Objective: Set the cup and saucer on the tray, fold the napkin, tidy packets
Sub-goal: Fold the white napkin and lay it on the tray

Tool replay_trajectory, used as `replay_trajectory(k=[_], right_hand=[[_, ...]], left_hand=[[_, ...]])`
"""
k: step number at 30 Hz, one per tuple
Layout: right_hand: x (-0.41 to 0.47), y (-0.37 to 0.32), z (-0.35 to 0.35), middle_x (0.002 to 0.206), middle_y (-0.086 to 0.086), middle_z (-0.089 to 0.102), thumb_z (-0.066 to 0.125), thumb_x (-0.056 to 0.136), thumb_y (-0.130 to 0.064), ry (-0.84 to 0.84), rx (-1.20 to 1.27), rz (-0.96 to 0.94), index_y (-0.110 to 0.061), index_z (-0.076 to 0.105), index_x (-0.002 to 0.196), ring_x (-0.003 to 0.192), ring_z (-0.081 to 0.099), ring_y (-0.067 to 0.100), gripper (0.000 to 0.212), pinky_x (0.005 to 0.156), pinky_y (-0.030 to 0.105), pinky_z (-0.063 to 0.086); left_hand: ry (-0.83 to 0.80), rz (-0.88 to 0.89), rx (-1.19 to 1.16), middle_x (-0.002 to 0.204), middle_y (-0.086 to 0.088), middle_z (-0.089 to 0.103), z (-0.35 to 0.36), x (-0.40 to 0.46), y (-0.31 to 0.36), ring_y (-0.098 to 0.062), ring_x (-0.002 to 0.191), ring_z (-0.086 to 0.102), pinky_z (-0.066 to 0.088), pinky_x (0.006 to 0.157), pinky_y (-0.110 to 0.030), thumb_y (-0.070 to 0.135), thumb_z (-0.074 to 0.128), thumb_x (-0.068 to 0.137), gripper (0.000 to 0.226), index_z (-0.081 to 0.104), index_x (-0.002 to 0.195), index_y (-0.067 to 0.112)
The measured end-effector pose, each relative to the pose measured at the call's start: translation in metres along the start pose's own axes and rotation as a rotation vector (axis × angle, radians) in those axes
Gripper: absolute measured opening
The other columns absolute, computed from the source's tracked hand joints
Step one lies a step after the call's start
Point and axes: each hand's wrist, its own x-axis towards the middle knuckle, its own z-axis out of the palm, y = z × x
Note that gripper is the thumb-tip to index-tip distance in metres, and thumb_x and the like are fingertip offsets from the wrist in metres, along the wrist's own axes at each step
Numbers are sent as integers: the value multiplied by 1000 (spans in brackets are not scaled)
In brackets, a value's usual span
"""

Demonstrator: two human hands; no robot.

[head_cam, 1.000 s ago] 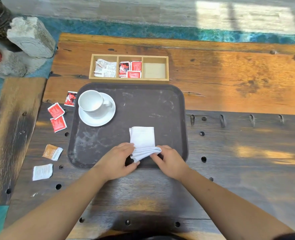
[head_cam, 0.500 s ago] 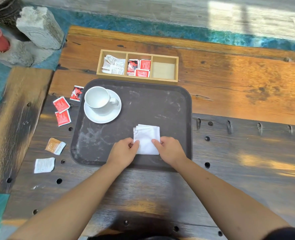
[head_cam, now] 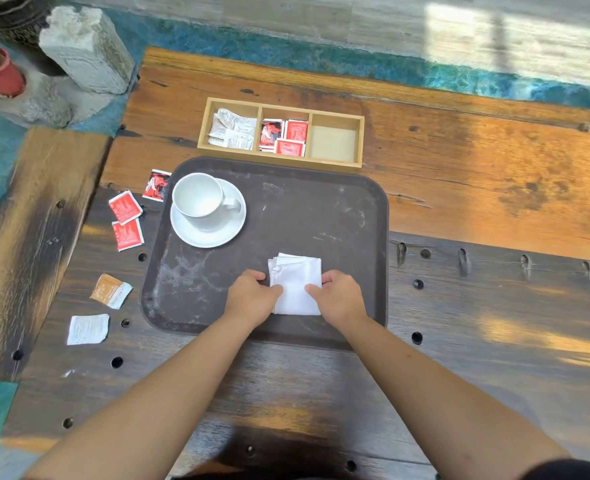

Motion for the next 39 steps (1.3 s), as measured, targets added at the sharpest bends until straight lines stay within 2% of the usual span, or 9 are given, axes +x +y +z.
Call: replay_trajectory(k=[4, 9, 14, 17, 23, 28, 32, 35, 39], right_hand=[[0, -2, -8, 76, -2, 67, 71, 80, -25, -54, 129, 36, -15, 66, 81, 67, 60, 16, 11, 54, 26, 47], [-2, -9, -21, 94, 13, 73, 75, 80, -14, -153, 378, 71, -5, 68, 92, 78, 66, 21, 16, 80, 43, 57], [3, -21, -43, 101, 20, 74, 74, 83, -8, -232, 563, 31, -1, 66, 96, 81, 71, 21, 17, 78, 39, 59], [14, -30, -55, 105, 22, 73, 72, 85, -8, -202, 557, 17, 0, 66, 99, 85, 71, 25, 17, 85, 45, 58], [44, -40, -71, 89, 8, 73, 65, 92, -19, -122, 474, -8, -8, 67, 94, 72, 68, 15, 11, 68, 28, 57], [69, -39, -71, 77, 4, 68, 65, 91, -24, -41, 385, 13, -11, 68, 87, 68, 62, 14, 13, 70, 32, 56], [84, -37, -67, 72, 0, 66, 66, 87, -27, 31, 220, -3, -16, 67, 79, 70, 60, 18, 14, 75, 39, 56], [84, -34, -66, 87, -7, 62, 68, 85, -28, 153, 56, -137, -20, 60, 96, 78, 59, 14, 16, 66, 27, 47], [72, -30, -67, 122, 1, 49, 69, 83, -27, 250, -172, -519, -16, 51, 123, 111, 50, 19, 45, 92, 30, 45]], left_hand=[[-115, -65, -154, 69, 3, 67, -1, 2, 5, -21, 74, 61, 48, 68, -29, 20, 67, 76, 9, 70, 81, 12], [-280, -100, -246, 97, -5, 76, -8, 4, 16, -19, 81, 71, 58, 77, -31, 26, 65, 72, 30, 72, 97, 9], [-292, 24, -287, 104, -7, 76, -20, 11, 37, -28, 102, 71, 52, 98, -50, 37, 71, 61, 48, 71, 100, 9], [-318, 74, -314, 104, -10, 76, -21, 20, 52, -27, 99, 72, 54, 96, -50, 28, 75, 72, 39, 68, 105, 8], [-284, 119, -276, 103, -5, 76, -10, 48, 81, -24, 98, 72, 54, 96, -46, 23, 71, 83, 23, 70, 104, 14], [-184, 166, -103, 98, 3, 75, 2, 66, 97, -18, 94, 70, 54, 79, -31, 28, 66, 83, 17, 71, 97, 21], [-96, 237, 104, 97, 6, 70, 7, 72, 102, -18, 89, 67, 53, 72, -31, 34, 63, 86, 18, 64, 101, 24], [102, 478, 218, 104, 5, 60, 7, 71, 96, -16, 96, 56, 47, 79, -30, 31, 67, 85, 29, 57, 109, 20], [212, 1083, 540, 122, -3, 58, -2, 73, 87, -25, 114, 49, 48, 91, -43, 23, 70, 83, 33, 58, 114, 16]])
